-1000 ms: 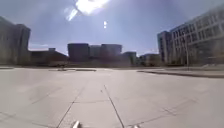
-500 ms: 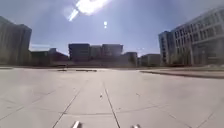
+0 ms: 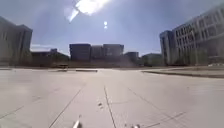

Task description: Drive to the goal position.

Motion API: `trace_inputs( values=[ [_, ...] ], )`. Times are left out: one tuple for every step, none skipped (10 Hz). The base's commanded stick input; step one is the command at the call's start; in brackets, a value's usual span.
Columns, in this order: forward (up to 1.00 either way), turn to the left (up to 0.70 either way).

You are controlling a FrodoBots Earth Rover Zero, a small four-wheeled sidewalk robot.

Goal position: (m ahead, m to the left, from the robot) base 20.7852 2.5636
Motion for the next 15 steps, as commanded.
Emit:
trace_inputs(
  values=[
    [0.85, 0.04],
    [0.85, 0.04],
    [0.85, 0.04],
    [0.85, 0.04],
    [0.85, 0.05],
    [0.85, 0.05],
    [0.85, 0.05],
    [0.85, 0.05],
    [0.85, 0.05],
    [0.85, 0.05],
    [0.85, 0.05],
    [0.85, 0.05],
    [0.85, 0.05],
    [0.85, 0.05],
    [0.85, 0.05]
  ],
)
